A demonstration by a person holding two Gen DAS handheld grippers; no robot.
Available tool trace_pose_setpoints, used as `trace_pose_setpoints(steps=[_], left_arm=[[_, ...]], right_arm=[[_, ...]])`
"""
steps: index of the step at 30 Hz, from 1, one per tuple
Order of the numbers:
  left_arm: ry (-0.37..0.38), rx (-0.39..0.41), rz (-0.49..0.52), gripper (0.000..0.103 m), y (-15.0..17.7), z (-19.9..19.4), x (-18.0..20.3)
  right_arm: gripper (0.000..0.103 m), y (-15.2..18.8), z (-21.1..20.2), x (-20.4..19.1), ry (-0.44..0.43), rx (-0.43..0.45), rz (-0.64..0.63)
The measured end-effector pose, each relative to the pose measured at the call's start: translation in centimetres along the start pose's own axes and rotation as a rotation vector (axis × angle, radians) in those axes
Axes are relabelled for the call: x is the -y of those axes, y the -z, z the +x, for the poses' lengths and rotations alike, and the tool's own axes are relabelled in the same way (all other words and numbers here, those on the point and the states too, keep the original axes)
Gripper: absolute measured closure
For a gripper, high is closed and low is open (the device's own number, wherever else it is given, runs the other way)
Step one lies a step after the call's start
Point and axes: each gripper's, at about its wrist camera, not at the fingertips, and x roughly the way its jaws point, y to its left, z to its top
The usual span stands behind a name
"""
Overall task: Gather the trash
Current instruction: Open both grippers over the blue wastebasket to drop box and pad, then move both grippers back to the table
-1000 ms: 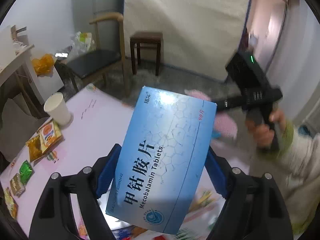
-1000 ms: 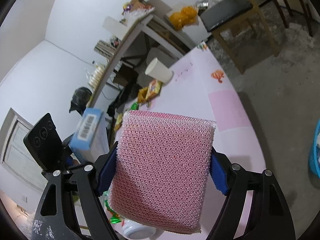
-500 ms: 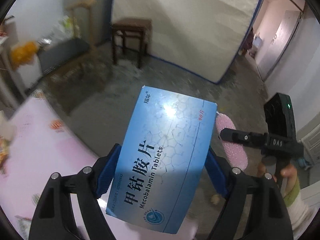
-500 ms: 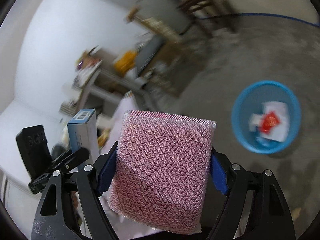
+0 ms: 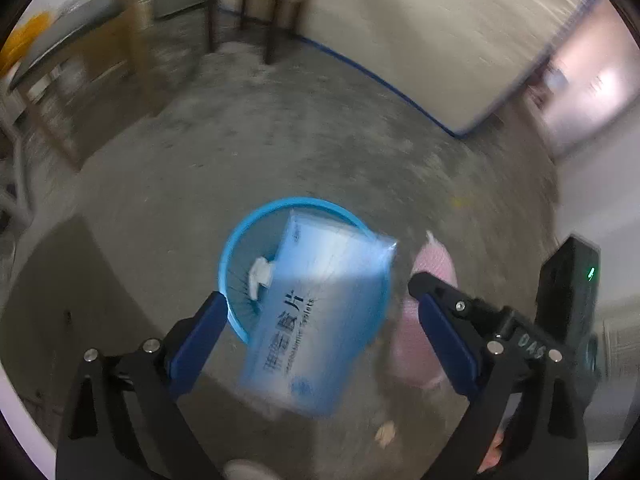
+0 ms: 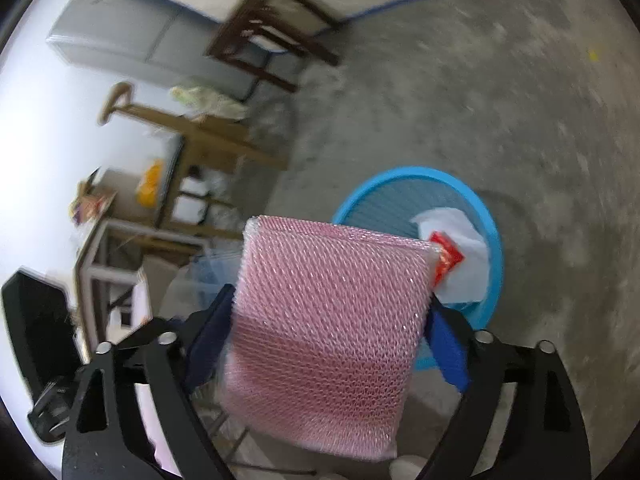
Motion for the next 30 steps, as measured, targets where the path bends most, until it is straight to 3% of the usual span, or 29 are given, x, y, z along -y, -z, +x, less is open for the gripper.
trace_pose_setpoints(steps=[5,12,17,23,26,30], left_arm=[[0.024,0.014,-0.141,0.009,0.2,1.3,-2.3],[0.016,0.074,-0.077,0.009,0.2,-1.1,-2.2],[0.021,0.083,-0.116,0.009,1.1,-3.0,-2.4],[0.049,0.168,-0.125,0.009,4.7,-9.7,-2.2],[0.101,0.244,-0.169,0.009,7.7,-14.7,-3.0],[0.112,0.351,-0.198,0.009,13.7,-22.2,-4.9]], right_arm=[[0.015,0.0,4.4,3.9,0.078,-0.068,0.086],[0.015,1.3,4.1,4.6,0.042,-0.079,0.106],[0.015,2.1,2.2,4.3,0.021,-0.063,0.112],[0.015,4.9,-2.9,0.9,-0.002,-0.021,-0.043],[0.015,6.9,-5.8,-1.2,-0.023,-0.013,-0.111],[0.015,10.4,-9.4,-5.1,-0.044,-0.017,-0.229]])
